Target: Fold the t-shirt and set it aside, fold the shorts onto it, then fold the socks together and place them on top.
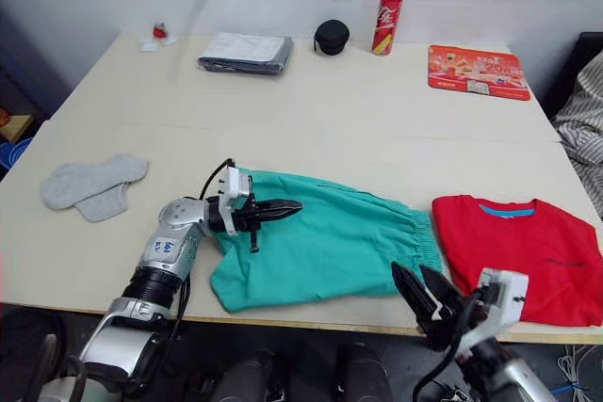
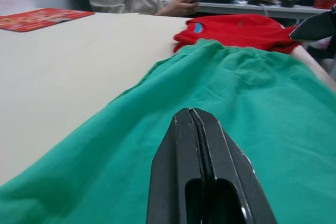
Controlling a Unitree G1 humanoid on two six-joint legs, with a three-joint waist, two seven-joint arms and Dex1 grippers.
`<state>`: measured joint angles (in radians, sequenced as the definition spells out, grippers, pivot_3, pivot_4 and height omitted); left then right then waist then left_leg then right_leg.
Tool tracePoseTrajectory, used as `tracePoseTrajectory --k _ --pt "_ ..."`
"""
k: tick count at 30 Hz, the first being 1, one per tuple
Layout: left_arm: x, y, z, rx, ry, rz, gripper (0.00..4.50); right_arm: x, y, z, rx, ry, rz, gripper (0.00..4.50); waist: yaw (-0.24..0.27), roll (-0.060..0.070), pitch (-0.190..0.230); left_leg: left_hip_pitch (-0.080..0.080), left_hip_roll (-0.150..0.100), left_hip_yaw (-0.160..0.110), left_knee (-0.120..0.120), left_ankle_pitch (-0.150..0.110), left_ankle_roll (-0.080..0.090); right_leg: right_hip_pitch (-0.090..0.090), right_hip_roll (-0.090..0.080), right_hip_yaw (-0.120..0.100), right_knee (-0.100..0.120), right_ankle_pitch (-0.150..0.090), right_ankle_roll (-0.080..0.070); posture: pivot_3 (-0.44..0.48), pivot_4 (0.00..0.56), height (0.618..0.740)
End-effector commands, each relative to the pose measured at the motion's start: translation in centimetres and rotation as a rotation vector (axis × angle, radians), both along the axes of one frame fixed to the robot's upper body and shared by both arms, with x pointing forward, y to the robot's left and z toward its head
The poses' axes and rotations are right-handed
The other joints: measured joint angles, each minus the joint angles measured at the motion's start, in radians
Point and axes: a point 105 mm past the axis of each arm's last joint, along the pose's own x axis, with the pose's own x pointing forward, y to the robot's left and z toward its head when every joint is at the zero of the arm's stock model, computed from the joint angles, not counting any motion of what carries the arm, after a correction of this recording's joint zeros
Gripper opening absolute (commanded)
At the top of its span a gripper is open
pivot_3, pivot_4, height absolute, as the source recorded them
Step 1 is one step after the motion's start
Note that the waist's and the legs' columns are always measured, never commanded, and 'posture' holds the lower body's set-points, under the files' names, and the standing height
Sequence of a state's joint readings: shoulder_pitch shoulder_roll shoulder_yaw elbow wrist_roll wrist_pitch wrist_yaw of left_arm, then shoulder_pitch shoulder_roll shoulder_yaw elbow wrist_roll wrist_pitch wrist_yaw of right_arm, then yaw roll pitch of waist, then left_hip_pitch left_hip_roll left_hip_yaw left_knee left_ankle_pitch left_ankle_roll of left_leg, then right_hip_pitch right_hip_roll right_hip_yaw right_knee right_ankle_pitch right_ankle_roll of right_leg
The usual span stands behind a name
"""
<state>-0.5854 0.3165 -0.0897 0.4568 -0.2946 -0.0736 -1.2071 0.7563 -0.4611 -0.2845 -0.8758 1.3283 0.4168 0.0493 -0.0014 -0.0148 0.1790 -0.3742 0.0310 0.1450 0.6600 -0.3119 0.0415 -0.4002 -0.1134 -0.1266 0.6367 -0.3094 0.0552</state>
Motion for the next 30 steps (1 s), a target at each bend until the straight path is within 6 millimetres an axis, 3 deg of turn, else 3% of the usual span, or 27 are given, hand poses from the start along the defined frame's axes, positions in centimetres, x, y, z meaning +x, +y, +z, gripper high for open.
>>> tracePoseTrajectory --k 1,4,9,13,16,19,23,28,30 --pt "-0.9 0.5 -0.6 0.063 -0.027 -0.049 0.0 -1.0 0.2 -0.4 0.144 0.1 -0.069 4.46 0.0 0.0 0.0 0.0 0.0 0.0 0.0 0.0 0.0 0.0 0.0 0.0 0.0 0.0 0.0 0.0 0.15 0.74" --pt "-1.3 0.7 -1.8 0.114 -0.025 -0.075 0.0 -0.8 0.5 -1.8 0.229 0.176 -0.106 4.46 0.0 0.0 0.0 0.0 0.0 0.0 -0.002 0.0 -0.001 0.0 0.0 0.0 -0.001 0.0 0.0 0.0 0.15 0.74" --pt "-1.2 0.5 -2.3 0.123 -0.012 -0.07 0.0 1.3 0.6 -3.9 0.266 0.257 -0.175 4.46 0.001 0.0 0.0 -0.001 0.0 0.0 -0.005 0.0 0.0 -0.001 0.0 0.0 -0.007 0.001 0.002 0.0 0.15 0.74" --pt "-1.3 0.4 -3.5 0.173 0.009 -0.075 0.0 4.1 1.8 -4.8 0.299 0.271 -0.188 4.46 -0.006 -0.002 -0.001 0.0 -0.001 0.0 -0.009 0.003 -0.005 -0.001 0.0 0.0 -0.009 0.001 0.002 0.0 0.15 0.74" --pt "-1.0 0.6 -4.6 0.211 0.03 -0.052 0.0 6.0 1.3 -5.9 0.308 0.285 -0.255 4.46 -0.007 -0.004 -0.002 0.0 -0.001 0.001 -0.008 0.004 -0.005 0.0 0.0 0.0 -0.009 0.001 0.003 0.0 0.15 0.74" --pt "-1.1 1.0 -5.5 0.263 0.033 -0.058 0.0 7.6 1.3 -7.1 0.281 0.293 -0.286 3.79 -0.01 -0.007 -0.005 0.005 0.0 0.001 -0.009 0.002 -0.002 0.005 0.001 0.0 -0.009 0.002 0.003 0.0 0.15 0.74" --pt "-1.0 1.2 -5.6 0.242 0.048 -0.03 0.0 9.2 1.1 -7.8 0.249 0.274 -0.318 2.37 -0.018 -0.011 -0.011 0.006 0.0 0.0 -0.01 0.001 -0.004 0.006 0.0 0.0 -0.011 0.005 0.002 0.0 0.15 0.74" --pt "-1.1 1.7 -5.6 0.229 0.054 -0.007 0.0 11.0 0.4 -6.6 0.2 0.165 -0.335 0.51 -0.026 -0.015 -0.016 0.006 0.0 -0.001 -0.01 0.002 -0.004 0.006 0.0 0.0 -0.011 0.005 0.002 0.0 0.15 0.74" --pt "-1.0 2.0 -5.4 0.221 0.051 0.014 0.0 11.5 0.0 -5.5 0.168 0.087 -0.342 0.03 -0.026 -0.015 -0.017 0.006 0.0 -0.001 -0.01 0.002 -0.004 0.006 0.0 0.0 -0.012 0.005 0.002 0.0 0.15 0.74"
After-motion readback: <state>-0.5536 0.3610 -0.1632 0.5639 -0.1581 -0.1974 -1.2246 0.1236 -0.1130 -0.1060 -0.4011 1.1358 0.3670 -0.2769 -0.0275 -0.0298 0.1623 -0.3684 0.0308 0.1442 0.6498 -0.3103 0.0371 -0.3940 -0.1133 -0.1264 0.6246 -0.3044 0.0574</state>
